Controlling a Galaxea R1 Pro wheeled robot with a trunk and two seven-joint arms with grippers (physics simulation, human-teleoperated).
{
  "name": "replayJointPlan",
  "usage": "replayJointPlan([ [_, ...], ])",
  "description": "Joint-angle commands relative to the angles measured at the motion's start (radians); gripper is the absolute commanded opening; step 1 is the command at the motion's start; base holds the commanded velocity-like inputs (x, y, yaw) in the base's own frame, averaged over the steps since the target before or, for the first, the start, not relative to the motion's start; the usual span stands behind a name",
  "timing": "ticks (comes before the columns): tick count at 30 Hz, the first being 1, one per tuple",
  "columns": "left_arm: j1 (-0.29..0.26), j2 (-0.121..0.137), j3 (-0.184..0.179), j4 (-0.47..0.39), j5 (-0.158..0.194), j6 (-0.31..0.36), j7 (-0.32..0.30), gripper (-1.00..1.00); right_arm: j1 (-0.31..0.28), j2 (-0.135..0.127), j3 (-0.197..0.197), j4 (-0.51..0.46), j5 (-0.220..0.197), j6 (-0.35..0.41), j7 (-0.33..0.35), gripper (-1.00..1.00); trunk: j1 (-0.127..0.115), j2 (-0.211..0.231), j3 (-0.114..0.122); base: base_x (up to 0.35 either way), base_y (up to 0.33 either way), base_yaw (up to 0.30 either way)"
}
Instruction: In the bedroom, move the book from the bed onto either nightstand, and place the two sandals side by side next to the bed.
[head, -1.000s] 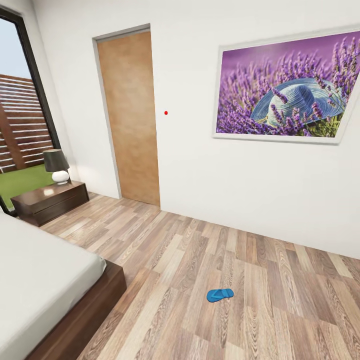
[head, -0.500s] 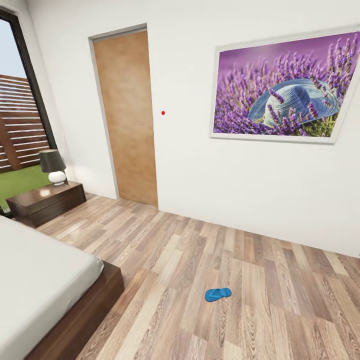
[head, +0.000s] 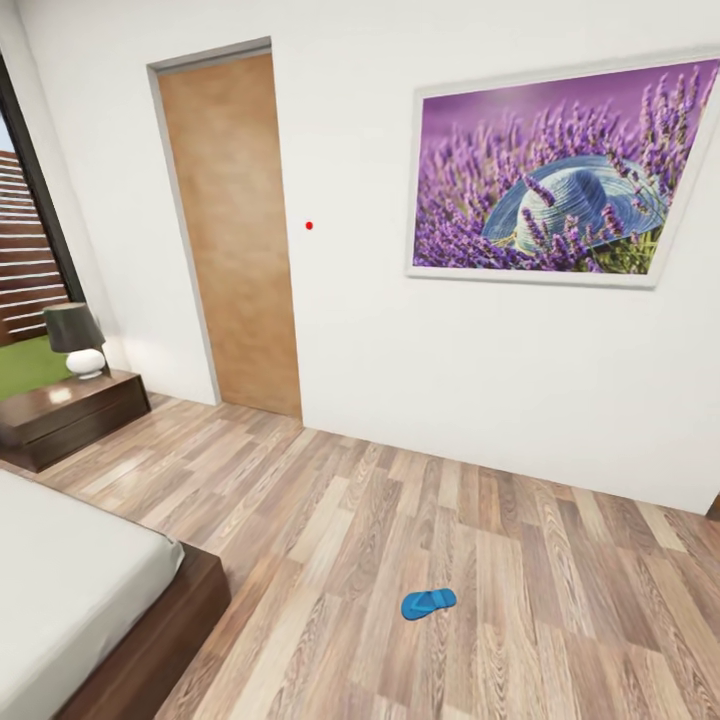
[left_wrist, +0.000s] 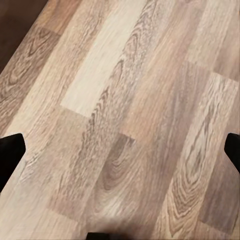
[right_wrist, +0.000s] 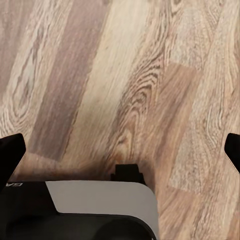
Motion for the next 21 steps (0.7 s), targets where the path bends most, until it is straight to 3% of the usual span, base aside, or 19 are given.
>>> replayJointPlan([
  [1,0.0,-0.001,0.002,0.0,0.006,-0.003,0.0,1.0,0.0,0.0,-0.002,0.0,0.0,-0.003,0.0,1.0,0.001,0.0,-0.001,0.325,0.0,-0.002],
  [11,0.0,0.0,0.002,0.0,0.006,-0.003,0.0,1.0,0.0,0.0,-0.002,0.0,0.0,-0.003,-0.002,1.0,0.001,0.0,-0.001,0.328,0.004,0.0],
  [21,0.0,0.0,0.002,0.0,0.006,-0.002,0.0,1.0,0.0,0.0,-0.002,0.0,0.0,-0.003,-0.002,1.0,0.001,0.0,-0.001,0.321,0.128,0.0],
])
